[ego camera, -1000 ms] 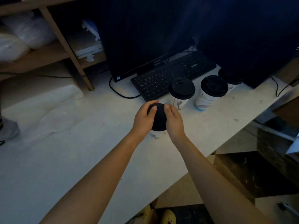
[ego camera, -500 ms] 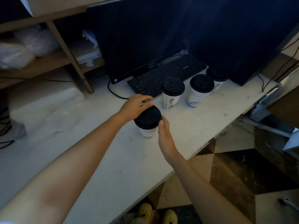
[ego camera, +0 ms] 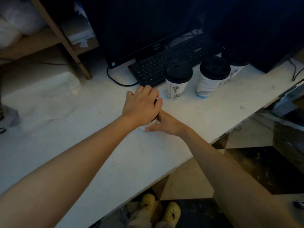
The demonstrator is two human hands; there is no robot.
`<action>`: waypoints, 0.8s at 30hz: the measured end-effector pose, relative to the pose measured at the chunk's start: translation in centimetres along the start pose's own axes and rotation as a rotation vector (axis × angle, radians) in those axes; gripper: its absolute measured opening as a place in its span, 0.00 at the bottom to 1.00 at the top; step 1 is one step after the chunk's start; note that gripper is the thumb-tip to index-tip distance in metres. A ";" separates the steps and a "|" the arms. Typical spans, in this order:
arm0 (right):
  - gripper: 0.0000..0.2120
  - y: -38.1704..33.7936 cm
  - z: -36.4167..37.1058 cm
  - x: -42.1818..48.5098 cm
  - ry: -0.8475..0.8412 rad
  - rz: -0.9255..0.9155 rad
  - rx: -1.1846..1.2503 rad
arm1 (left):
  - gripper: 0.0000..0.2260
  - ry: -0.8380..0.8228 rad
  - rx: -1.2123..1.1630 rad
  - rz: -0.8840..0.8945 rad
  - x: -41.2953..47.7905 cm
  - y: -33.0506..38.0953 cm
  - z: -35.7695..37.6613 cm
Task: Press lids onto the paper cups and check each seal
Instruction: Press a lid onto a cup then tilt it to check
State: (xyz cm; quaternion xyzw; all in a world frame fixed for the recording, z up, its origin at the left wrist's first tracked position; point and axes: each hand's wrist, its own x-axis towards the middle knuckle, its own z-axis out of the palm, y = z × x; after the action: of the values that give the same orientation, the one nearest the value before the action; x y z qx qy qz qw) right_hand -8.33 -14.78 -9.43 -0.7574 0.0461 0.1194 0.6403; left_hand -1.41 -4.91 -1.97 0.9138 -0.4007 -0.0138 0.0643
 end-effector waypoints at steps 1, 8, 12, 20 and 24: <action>0.45 0.2 -0.3 0.3 -0.012 -0.008 -0.006 | 0.14 0.001 0.010 0.005 0.0 0.0 0.0; 0.39 1.4 -0.1 1.2 -0.021 -0.121 0.063 | 0.14 0.034 0.058 0.005 0.1 -0.1 0.1; 0.36 1.7 1.9 0.7 0.150 -0.131 0.139 | 0.21 -0.032 -0.023 0.122 -0.1 -0.9 -1.2; 0.36 1.3 10.4 -0.2 0.804 -0.255 0.261 | 0.23 -0.107 -0.249 -0.288 -0.4 -0.6 -0.8; 0.34 2.6 7.1 -1.1 0.542 -0.229 0.162 | 0.18 -0.120 -0.210 -0.029 -1.1 -2.3 -1.4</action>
State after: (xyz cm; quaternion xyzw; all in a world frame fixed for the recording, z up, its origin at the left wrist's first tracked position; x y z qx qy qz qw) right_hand -10.86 -8.39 -12.76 -0.7085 0.1388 -0.1642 0.6722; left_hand -0.39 -2.41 -0.91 0.9053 -0.3871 -0.1111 0.1355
